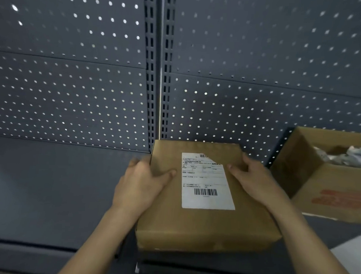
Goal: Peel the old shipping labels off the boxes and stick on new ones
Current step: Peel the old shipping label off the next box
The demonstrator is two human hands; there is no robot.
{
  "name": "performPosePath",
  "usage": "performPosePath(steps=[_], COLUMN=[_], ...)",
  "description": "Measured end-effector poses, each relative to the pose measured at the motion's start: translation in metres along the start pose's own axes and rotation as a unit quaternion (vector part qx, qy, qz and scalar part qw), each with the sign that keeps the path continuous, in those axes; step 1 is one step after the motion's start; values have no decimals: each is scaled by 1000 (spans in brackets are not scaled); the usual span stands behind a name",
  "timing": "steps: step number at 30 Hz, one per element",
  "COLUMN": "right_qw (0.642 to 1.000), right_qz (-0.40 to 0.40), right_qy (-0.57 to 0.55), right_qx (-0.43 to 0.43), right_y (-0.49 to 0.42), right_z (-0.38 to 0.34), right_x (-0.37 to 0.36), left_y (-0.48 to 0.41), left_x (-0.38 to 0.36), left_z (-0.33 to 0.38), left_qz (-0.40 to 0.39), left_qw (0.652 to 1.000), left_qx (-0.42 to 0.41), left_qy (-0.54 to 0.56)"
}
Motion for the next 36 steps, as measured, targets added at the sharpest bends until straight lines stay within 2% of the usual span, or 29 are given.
performPosePath(steps=[5, 9, 11, 16, 21, 25, 30, 36], right_qw=[999, 988, 979, 967, 958, 954, 948, 946], right_qz=[-8, 77, 92, 23, 17, 28, 24, 12], right_qy=[40, 111, 132, 189, 228, 253, 271, 253], right_qx=[-10, 77, 126, 166, 174, 158, 165, 204], right_y=[-2, -2, -2, -7, -7, -3, -3, -7], right_z=[4, -15, -28, -46, -44, -43, -43, -40], right_x=[8, 22, 22, -2, -13, -13, -17, -23], left_y=[-1, -6, -8, -24, -35, -33, -32, -30], left_x=[-6, -1, 4, -6, -26, -30, -33, -30], left_z=[9, 14, 27, 61, 70, 71, 73, 74], left_qz=[-1, 12, 35, 25, -4, 33, 41, 32], left_qw=[1000, 997, 995, 987, 977, 967, 959, 965], left_qx=[5, -4, -33, -127, -190, -208, -219, -215], left_qy=[-17, -70, -86, -98, -97, -143, -174, -146])
Point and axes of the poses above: each hand's wrist, its own y-axis away from the middle knuckle, its own x-axis out of the back of the hand, z = x × y, the point moved 10 cm from there along -y, towards the middle knuckle, and after that the axes turned 10 degrees about -y, right-handed, at the moved point
